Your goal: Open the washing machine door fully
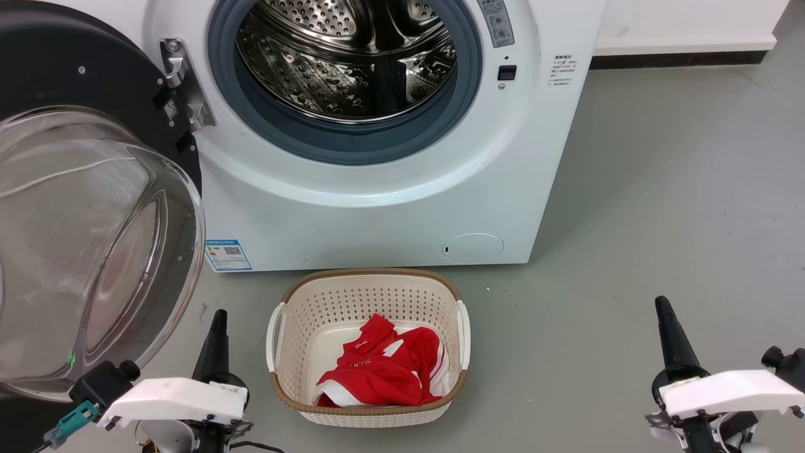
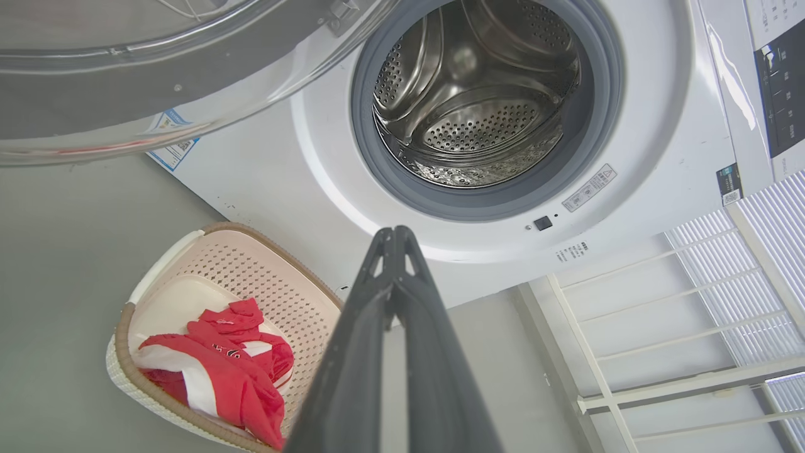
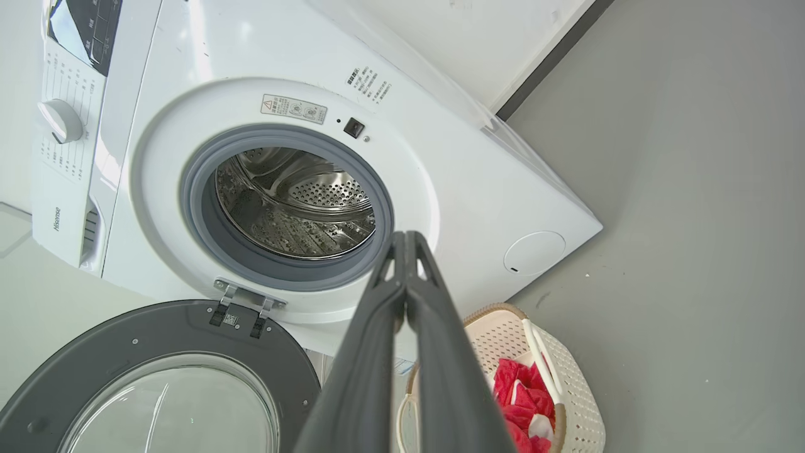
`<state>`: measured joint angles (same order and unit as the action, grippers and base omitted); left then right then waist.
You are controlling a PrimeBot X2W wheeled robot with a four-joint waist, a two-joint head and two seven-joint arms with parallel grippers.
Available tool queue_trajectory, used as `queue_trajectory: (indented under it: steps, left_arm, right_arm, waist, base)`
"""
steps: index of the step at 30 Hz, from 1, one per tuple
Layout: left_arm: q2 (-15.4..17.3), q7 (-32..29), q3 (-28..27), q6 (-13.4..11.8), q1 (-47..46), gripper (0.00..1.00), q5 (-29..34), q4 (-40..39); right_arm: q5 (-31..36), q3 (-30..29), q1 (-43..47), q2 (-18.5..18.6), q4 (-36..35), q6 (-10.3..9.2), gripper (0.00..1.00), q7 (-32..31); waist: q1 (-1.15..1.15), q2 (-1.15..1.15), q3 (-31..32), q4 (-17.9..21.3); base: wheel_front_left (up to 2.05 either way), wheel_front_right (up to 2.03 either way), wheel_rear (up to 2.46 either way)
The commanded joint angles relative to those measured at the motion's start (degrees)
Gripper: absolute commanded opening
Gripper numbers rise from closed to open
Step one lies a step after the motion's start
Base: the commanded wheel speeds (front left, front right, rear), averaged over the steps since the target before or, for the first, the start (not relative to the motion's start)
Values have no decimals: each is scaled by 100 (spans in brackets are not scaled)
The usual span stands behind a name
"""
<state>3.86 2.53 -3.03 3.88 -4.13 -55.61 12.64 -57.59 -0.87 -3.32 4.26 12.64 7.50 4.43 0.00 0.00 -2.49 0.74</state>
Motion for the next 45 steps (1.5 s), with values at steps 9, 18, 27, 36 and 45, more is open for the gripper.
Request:
queue_trajectory:
  steps: [9, 18, 27, 36, 45]
  left_arm:
    - [-7, -174, -85, 89, -150, 0, -692, -8]
    - [-20, -295, -134, 135, -170, 0, -1175, 16]
    - [-37, -423, -184, 179, -187, 0, -1681, 43]
    - [-51, -540, -224, 230, -206, 0, -2152, 69]
    - [-67, -649, -259, 269, -218, 0, -2583, 91]
  right_arm:
    - [-703, -65, -160, 45, -18, 0, 0, -159]
    - [-1183, -111, -193, 44, 6, 0, 0, -289]
    - [-1682, -160, -204, 39, 31, 0, 0, -415]
    - [-2148, -210, -226, 32, 57, -1, 0, -547]
    - [-2570, -261, -257, 22, 79, -1, 0, -655]
  waist:
    - [0, 0, 30, -10]
    - [0, 0, 56, -18]
    - [0, 0, 86, -28]
    - [0, 0, 115, -37]
    - [0, 0, 144, -46]
  base:
    - [0, 0, 0]
    - [0, 0, 0]
    - [0, 0, 0]
    - [0, 0, 0]
    - [0, 0, 0]
